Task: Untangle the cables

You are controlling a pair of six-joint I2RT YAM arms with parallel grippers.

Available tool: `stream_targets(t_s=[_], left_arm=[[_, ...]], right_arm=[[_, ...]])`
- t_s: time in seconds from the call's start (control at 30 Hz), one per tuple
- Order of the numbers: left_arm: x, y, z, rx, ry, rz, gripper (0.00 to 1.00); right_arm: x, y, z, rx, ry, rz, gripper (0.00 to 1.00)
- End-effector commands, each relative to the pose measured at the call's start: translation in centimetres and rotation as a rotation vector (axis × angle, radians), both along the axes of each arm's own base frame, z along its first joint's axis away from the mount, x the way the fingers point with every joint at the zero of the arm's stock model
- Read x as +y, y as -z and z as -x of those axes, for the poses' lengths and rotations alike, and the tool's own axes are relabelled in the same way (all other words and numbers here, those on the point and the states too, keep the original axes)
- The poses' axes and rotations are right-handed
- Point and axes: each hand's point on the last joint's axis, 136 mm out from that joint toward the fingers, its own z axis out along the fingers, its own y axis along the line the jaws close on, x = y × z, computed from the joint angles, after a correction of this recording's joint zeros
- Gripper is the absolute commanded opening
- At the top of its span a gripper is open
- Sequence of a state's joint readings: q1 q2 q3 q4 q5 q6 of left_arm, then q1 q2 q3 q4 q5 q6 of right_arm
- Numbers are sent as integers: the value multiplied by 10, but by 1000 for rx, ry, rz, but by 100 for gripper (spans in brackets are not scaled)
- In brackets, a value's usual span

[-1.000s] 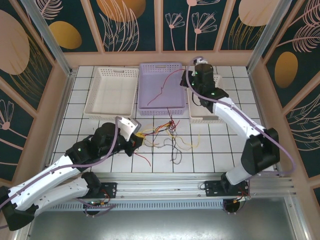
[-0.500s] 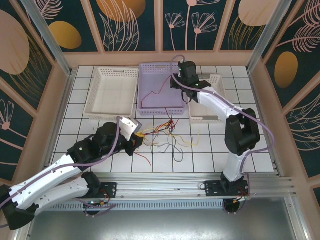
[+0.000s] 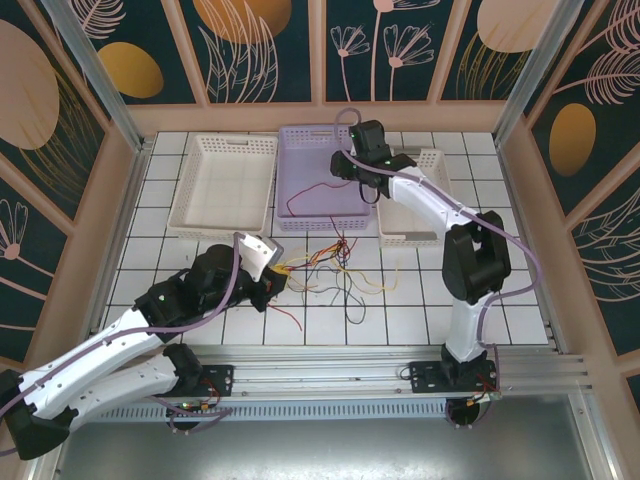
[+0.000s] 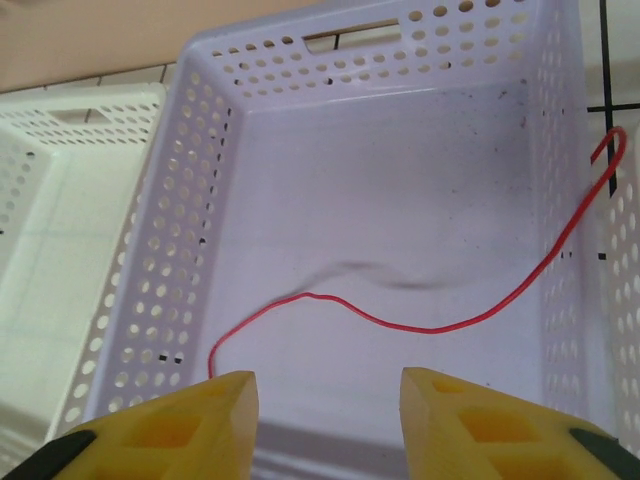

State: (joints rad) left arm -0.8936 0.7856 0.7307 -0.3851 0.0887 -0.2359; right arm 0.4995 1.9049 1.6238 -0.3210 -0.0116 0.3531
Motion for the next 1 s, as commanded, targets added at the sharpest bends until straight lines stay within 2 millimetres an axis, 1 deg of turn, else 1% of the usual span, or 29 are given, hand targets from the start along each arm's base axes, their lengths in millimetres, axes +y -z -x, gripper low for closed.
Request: stream_targets(t_s=[0.0,0.1,0.17,0.2,0.3,0.47,0.53,0.57,0.6,0.67,0.77,0.83,0.97], left_arm=[[-2,-9,-6,-43,-8,25,0],[-1,-10,-5,-46,-9,27,0],[-1,-12,-5,-48,-7,32,0],[-1,-13,-4,-48,-6,36,0],[-1,-17,-3,-56,-1,50,0],[0,-21,-2,-60,-1,63,0],[3,-22,-5,-72,-28,58,0],[6,-24,-8,-83,-46,57,0],[9,-25,-10,-92,-67,54,0],[18,-28,-17,-116,-125,45,0],[26,-34,-22,-143,-175,53,0],[33,-37,-25,-161,-209,54,0],[42,-42,-27,-184,-253,62,0]], right_arm=[[8,-24,9,-17,-46,-27,44],[2,-41,20,-41,-46,-37,46],[-3,-51,32,-53,-48,-51,48],[-6,-52,39,-51,-53,-59,49],[-8,-53,71,-42,-105,-114,53],[-4,-52,139,-39,-264,-235,57],[-9,-46,158,-40,-280,-271,58],[-15,-41,161,-44,-258,-270,60],[-22,-37,162,-53,-226,-262,62],[-38,-29,155,-57,-154,-237,64],[-47,-20,138,-23,-83,-183,63],[-48,-21,124,-20,-40,-166,64],[-37,-13,91,34,2,-129,64]])
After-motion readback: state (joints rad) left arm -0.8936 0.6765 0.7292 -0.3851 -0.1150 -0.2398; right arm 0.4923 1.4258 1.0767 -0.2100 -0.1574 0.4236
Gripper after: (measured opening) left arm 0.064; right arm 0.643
